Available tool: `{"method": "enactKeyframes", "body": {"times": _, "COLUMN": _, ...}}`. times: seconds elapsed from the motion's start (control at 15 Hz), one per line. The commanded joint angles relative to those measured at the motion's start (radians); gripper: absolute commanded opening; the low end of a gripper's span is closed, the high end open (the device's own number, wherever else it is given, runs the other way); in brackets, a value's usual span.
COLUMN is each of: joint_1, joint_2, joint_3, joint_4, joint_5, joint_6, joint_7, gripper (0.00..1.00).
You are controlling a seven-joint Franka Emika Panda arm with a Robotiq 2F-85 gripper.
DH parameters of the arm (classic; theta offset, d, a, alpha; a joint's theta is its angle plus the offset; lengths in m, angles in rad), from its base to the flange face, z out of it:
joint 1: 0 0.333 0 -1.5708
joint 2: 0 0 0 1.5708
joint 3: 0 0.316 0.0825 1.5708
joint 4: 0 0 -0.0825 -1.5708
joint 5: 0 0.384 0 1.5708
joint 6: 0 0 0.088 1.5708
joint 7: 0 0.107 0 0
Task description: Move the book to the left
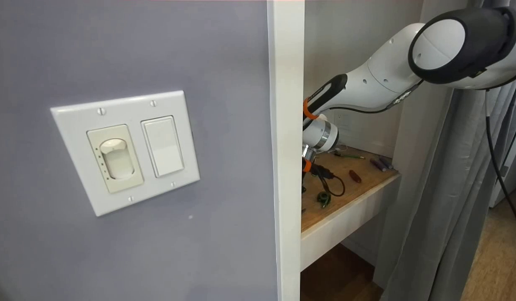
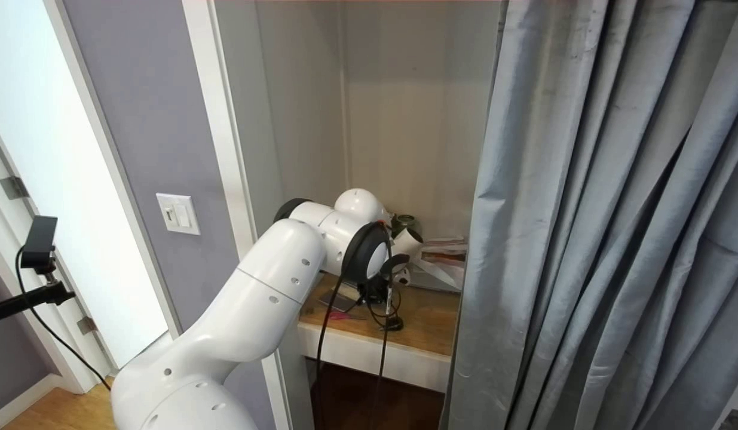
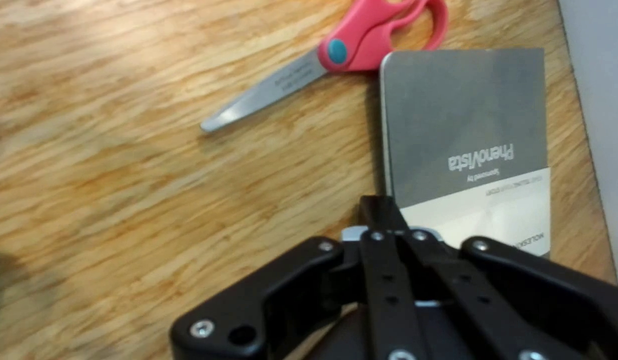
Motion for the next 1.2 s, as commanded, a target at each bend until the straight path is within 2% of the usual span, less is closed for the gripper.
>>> {"method": "enactKeyframes", "body": {"times": 0.0, "joint_1": 0.008, "joint_2": 0.075, "joint_3": 0.035, "joint_4": 0.073, "joint_5": 0.022, "joint_6": 0.102, "joint_7": -0.082, "gripper": 0.00}}
{"method": "enactKeyframes", "body": {"times": 0.53, "joint_1": -0.003, "joint_2": 0.180, "joint_3": 0.132, "joint_4": 0.190, "joint_5": 0.021, "joint_6": 0.238, "joint_7": -0.227, "gripper": 0.00}}
{"method": "enactKeyframes", "body": {"times": 0.8, "joint_1": -0.007, "joint_2": 0.240, "joint_3": 0.173, "joint_4": 0.263, "joint_5": 0.024, "joint_6": 0.235, "joint_7": -0.243, "gripper": 0.00}}
{"method": "enactKeyframes", "body": {"times": 1.13, "joint_1": 0.034, "joint_2": 0.227, "joint_3": 0.101, "joint_4": 0.277, "joint_5": -0.009, "joint_6": 0.177, "joint_7": -0.079, "gripper": 0.00}}
